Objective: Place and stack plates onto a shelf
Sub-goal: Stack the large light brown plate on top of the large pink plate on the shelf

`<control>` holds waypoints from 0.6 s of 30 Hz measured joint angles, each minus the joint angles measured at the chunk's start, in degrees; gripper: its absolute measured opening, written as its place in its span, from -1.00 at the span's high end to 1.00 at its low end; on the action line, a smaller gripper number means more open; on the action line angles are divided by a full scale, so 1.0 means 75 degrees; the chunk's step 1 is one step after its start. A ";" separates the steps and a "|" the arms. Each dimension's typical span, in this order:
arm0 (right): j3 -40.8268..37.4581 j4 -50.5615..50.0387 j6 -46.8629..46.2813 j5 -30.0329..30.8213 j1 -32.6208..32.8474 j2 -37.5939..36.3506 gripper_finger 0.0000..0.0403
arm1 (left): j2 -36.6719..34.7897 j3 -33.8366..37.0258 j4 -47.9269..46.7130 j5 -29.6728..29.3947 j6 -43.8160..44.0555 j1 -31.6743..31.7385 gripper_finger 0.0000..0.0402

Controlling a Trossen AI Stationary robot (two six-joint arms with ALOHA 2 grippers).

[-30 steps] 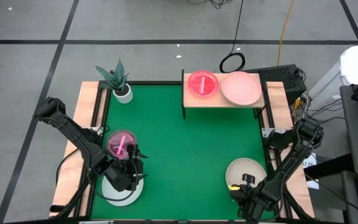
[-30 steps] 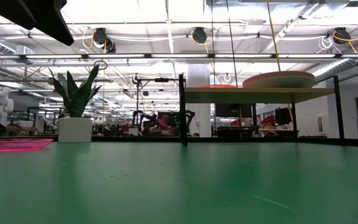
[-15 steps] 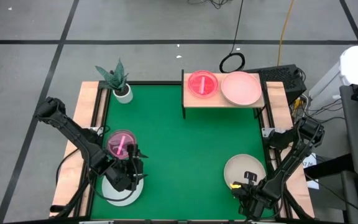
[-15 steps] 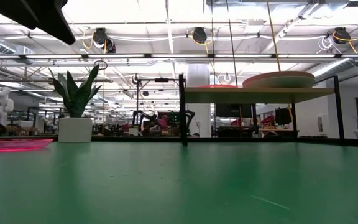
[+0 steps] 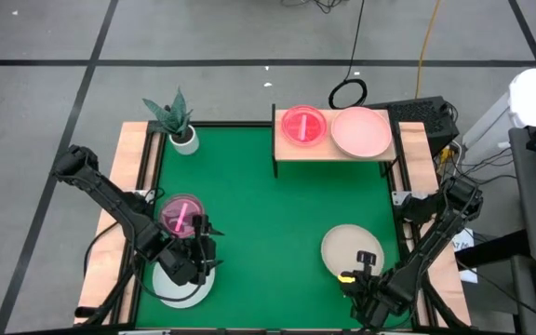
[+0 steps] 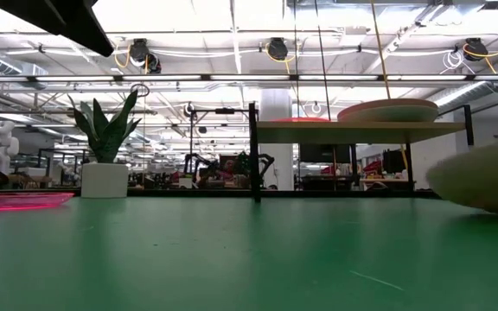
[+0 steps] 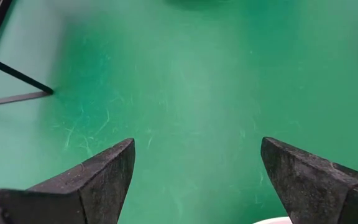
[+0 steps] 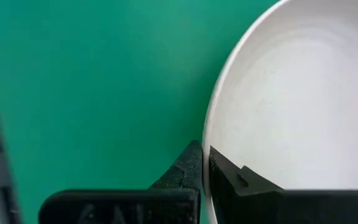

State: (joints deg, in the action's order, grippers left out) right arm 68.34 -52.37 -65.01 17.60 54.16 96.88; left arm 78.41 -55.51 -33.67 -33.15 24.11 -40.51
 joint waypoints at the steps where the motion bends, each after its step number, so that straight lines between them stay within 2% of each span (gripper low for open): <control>1: 0.0123 -0.0079 0.0210 0.0077 -0.0076 0.0000 1.00 | 0.0000 0.0000 0.0000 0.0000 -0.0003 0.0001 -0.75; 9: 0.0882 -0.0988 0.2011 0.0877 -0.0672 -0.0004 1.00 | 0.0000 0.0000 0.0163 -0.0001 -0.0258 0.0219 -0.75; 18: 0.1815 -0.2442 0.2829 0.1667 -0.1138 -0.0009 1.00 | 0.0000 0.0000 0.0160 0.0003 -0.0159 0.0254 -0.75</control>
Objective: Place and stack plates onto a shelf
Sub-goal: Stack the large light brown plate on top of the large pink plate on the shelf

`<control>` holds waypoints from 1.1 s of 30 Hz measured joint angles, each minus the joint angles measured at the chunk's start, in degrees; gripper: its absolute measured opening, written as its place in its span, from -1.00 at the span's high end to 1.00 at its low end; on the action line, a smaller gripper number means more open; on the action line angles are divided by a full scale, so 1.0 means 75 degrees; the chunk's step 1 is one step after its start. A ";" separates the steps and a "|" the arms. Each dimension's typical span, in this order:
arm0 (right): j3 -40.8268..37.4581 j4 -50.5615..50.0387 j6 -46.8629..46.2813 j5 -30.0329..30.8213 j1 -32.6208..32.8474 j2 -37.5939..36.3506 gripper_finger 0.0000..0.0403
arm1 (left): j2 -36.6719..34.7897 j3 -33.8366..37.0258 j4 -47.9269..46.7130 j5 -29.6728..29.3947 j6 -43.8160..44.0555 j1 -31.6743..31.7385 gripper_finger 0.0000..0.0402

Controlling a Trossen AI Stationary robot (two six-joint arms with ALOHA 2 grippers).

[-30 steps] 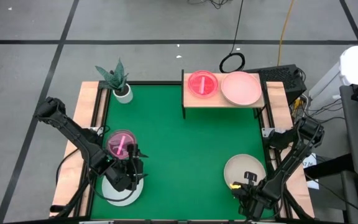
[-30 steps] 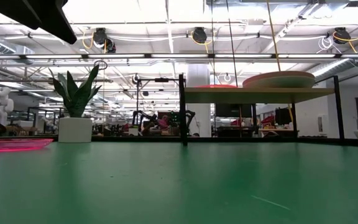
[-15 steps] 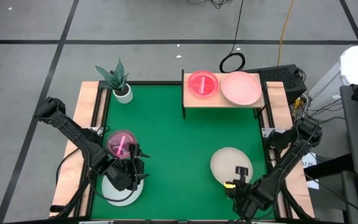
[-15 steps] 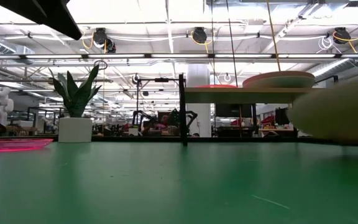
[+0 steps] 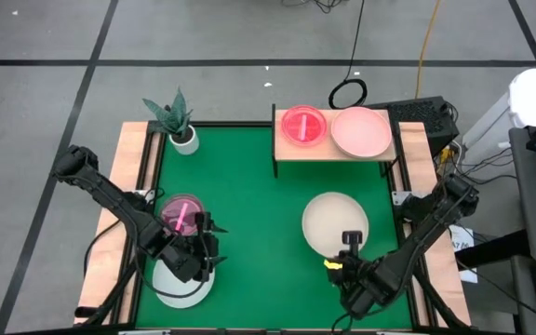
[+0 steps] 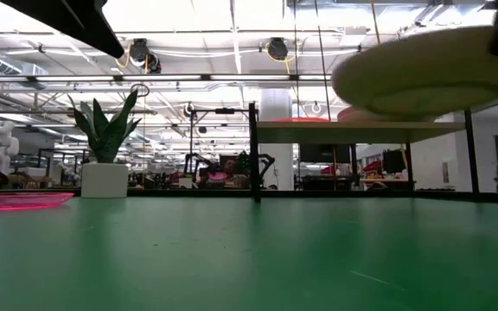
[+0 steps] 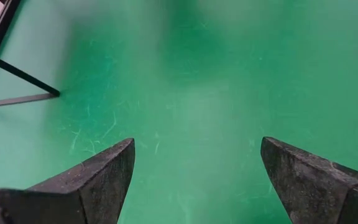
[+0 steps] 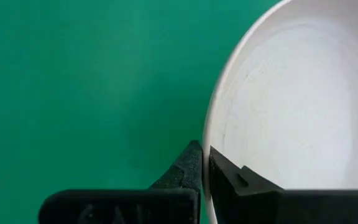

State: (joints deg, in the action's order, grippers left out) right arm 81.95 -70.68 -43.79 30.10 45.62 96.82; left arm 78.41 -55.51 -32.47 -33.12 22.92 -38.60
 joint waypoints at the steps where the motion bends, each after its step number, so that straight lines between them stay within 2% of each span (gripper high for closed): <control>1: 0.0120 -0.0203 0.0098 0.0087 -0.0048 0.0000 1.00 | 0.0000 0.0000 0.0000 0.0000 -0.0031 -0.0004 -0.75; 9: 0.0937 -0.1707 0.0911 0.0538 -0.0577 -0.0062 1.00 | 0.0000 0.0000 0.0009 0.0000 -0.0161 0.0046 -0.75; 24: 0.0998 -0.1925 0.2626 0.0858 -0.1707 -0.1522 1.00 | 0.0000 -0.0003 0.0015 0.0000 0.0183 0.0034 -0.75; 33: 0.0995 -0.1993 0.3797 0.1208 -0.2939 -0.2359 1.00 | 0.0000 -0.0003 0.0028 0.0003 0.0453 0.0031 -0.75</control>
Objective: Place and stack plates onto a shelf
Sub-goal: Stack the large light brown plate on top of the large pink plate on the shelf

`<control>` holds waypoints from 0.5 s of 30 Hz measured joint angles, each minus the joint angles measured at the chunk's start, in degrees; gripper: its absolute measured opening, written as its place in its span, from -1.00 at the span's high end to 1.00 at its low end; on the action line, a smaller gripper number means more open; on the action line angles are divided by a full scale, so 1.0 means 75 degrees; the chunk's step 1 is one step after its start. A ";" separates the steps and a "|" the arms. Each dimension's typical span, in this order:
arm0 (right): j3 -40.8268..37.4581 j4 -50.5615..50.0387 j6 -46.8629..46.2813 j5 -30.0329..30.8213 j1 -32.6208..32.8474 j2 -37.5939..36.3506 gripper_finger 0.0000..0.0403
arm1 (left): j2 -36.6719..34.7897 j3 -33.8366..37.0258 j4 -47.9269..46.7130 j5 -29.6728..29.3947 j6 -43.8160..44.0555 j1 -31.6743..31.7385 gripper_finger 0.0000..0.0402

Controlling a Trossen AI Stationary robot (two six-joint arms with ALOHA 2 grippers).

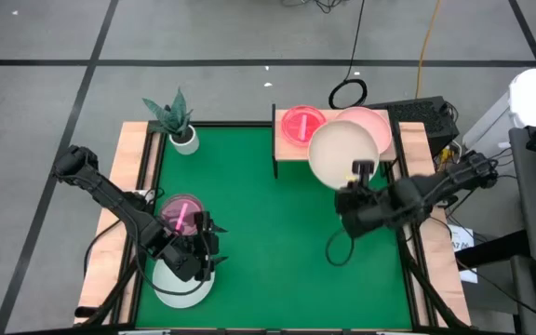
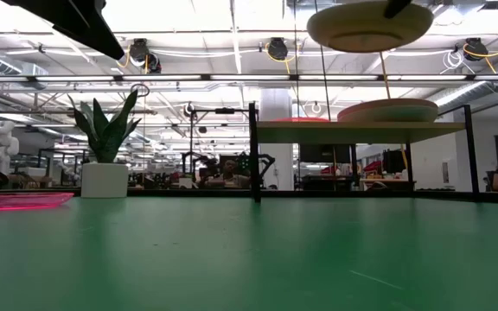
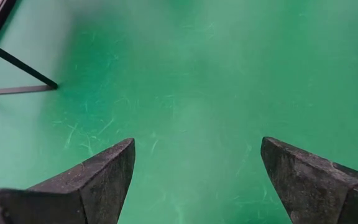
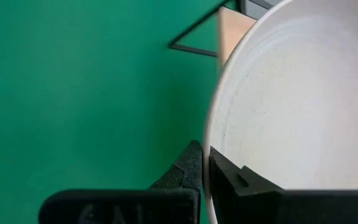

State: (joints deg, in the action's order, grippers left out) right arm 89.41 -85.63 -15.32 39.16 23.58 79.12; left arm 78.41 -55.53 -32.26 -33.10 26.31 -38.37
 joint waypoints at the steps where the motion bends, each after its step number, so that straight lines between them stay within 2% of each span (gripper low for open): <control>1: 0.0000 0.0005 0.0166 0.0002 -0.0178 -0.0066 1.00 | 0.0000 0.0000 0.0004 0.0000 0.0010 0.0000 -0.75; 10: 0.0000 0.0018 0.1903 -0.0080 -0.2048 -0.0542 1.00 | 0.0000 0.0010 0.0229 -0.0001 -0.0066 0.0000 -0.75; 15: -0.0006 0.0381 0.2887 -0.0781 -0.3106 -0.0786 1.00 | 0.0000 0.0340 0.0613 -0.0001 -0.0070 0.0000 -0.75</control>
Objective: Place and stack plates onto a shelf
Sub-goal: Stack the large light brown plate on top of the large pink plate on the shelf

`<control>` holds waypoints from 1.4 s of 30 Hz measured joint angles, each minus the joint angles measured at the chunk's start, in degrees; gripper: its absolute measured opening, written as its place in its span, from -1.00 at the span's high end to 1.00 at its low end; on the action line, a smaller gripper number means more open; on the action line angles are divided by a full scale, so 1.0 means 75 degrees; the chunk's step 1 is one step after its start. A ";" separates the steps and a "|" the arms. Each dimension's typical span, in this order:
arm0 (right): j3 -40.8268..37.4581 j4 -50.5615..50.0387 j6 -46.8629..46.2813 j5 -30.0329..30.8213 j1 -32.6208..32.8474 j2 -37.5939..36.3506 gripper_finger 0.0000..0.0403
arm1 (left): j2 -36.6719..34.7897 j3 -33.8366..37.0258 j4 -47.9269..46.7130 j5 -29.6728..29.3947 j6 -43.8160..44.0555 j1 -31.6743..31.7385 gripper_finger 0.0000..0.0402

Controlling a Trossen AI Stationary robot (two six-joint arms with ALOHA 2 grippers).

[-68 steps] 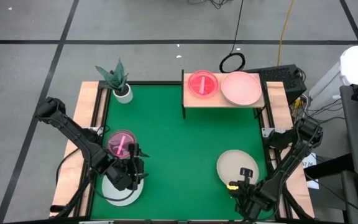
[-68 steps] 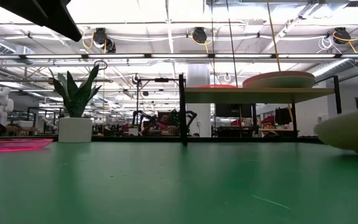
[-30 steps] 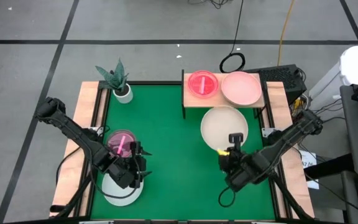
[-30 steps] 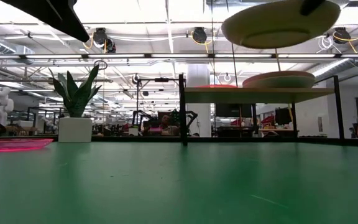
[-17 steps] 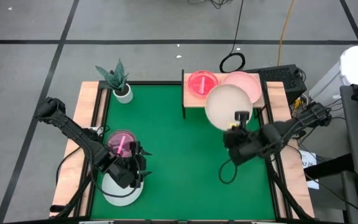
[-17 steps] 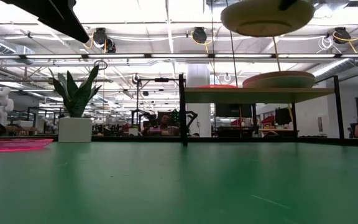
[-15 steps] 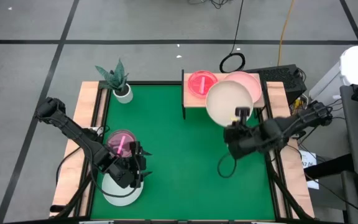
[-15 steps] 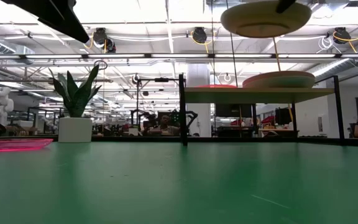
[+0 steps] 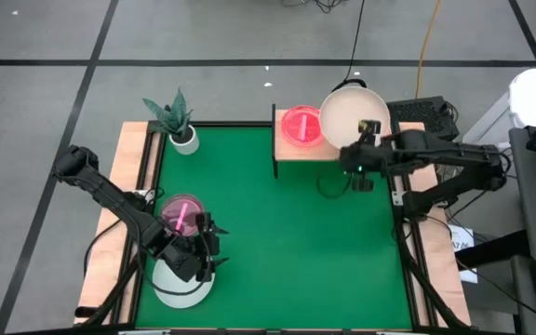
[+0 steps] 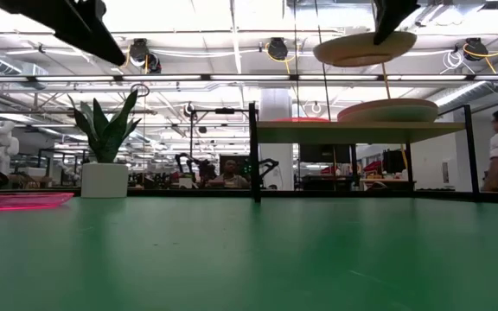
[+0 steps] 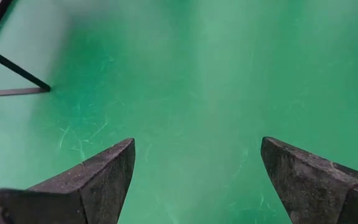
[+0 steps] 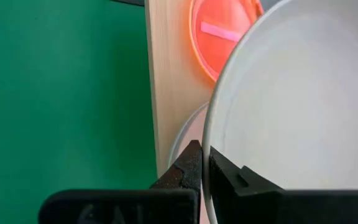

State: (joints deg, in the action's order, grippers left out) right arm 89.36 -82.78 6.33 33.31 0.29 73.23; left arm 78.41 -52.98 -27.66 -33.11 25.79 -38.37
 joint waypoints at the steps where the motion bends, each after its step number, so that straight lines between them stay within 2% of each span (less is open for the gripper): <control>1: 0.0000 0.0093 0.0128 -0.0132 -0.0193 -0.0043 1.00 | 0.0000 0.0086 0.0134 -0.0001 -0.0001 0.0000 -0.75; 9: -0.0308 0.0663 0.1155 -0.1046 -0.1647 -0.0167 1.00 | 0.0000 0.0455 0.0534 0.0002 0.0110 0.0000 -0.75; 23: -0.1449 0.1767 0.2312 -0.1716 -0.3586 -0.0163 1.00 | 0.0000 0.0458 0.0537 0.0004 0.0472 -0.0068 -0.75; 30: -0.1469 0.1623 0.1566 -0.2499 -0.3792 -0.0361 1.00 | 0.0000 0.0458 0.0532 0.0004 0.0604 -0.0221 -0.75; 39: -0.1469 0.1278 0.0661 -0.2730 -0.3726 -0.0784 1.00 | 0.0000 0.0458 0.0531 0.0003 0.0729 -0.0248 -0.75; 42: -0.1469 0.1211 0.0422 -0.3191 -0.3729 -0.0807 1.00 | 0.0000 0.0458 0.0531 0.0001 0.0783 -0.0247 -0.75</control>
State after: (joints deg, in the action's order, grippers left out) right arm 78.35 -73.69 9.49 9.38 -27.68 67.18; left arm 78.41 -49.54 -23.68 -33.10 31.66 -40.22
